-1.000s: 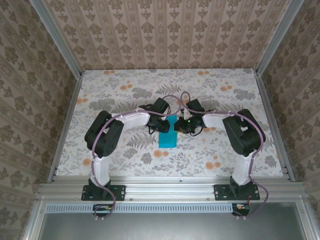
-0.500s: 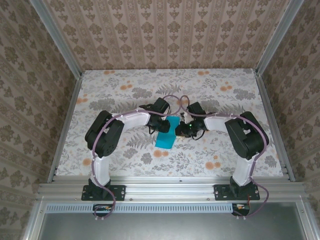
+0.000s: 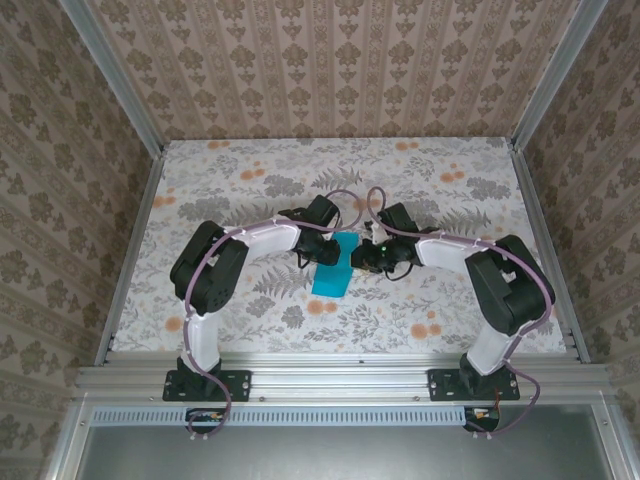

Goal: Fold a paper plane with a square sheet of paper (pick it up from the middle)
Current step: Fold the square sheet of paper in half at the center of the table.

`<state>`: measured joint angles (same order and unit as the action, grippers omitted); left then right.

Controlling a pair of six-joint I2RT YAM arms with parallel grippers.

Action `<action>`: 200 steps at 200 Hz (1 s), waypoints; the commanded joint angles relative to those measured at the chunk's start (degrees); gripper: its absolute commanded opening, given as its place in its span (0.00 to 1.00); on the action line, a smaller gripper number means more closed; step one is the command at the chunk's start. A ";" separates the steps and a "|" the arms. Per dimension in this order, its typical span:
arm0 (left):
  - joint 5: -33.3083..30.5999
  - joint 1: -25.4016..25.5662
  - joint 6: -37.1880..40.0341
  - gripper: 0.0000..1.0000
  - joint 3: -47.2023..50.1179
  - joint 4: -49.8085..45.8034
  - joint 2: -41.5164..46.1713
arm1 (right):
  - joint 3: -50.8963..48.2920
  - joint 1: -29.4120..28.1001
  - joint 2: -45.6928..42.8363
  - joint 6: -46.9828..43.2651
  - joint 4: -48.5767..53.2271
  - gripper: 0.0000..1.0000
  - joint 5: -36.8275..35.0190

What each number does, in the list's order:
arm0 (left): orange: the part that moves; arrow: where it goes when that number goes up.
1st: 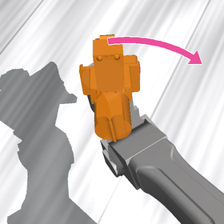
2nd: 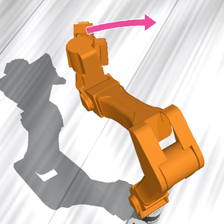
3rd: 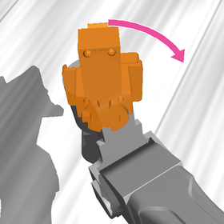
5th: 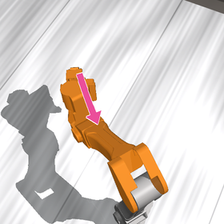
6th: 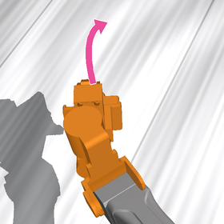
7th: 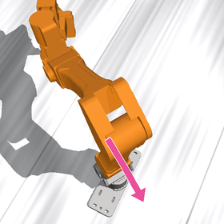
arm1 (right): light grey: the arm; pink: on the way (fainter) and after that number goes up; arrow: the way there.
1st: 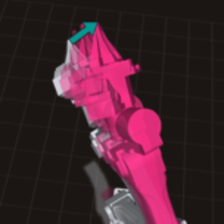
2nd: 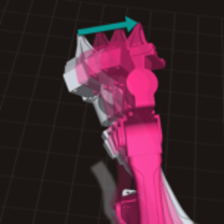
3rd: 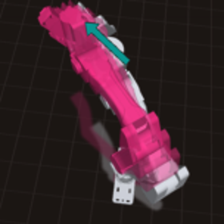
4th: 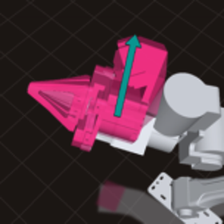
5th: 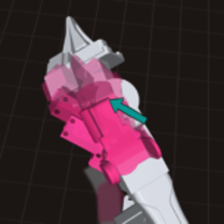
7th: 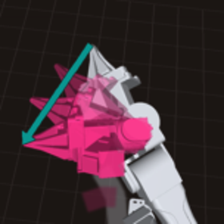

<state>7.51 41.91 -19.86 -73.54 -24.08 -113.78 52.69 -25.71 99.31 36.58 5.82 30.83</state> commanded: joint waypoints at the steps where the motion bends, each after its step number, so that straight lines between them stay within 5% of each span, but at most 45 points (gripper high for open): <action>1: -0.64 -0.35 -0.61 0.30 4.39 -6.69 -6.45 | 3.04 -1.77 3.41 2.34 -1.96 0.17 -0.11; 76: -0.64 -0.45 -0.35 0.29 4.96 -6.49 -6.37 | 2.71 -4.08 8.18 -2.94 4.46 0.18 -3.86; 200: -0.74 -0.69 -0.09 0.30 6.13 -6.67 -5.84 | -9.59 -4.60 -1.71 -4.20 6.00 0.20 -3.00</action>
<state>7.94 41.54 -19.86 -72.34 -22.96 -113.19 46.44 -29.54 99.94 32.95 2.98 28.69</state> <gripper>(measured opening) 0.296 0.201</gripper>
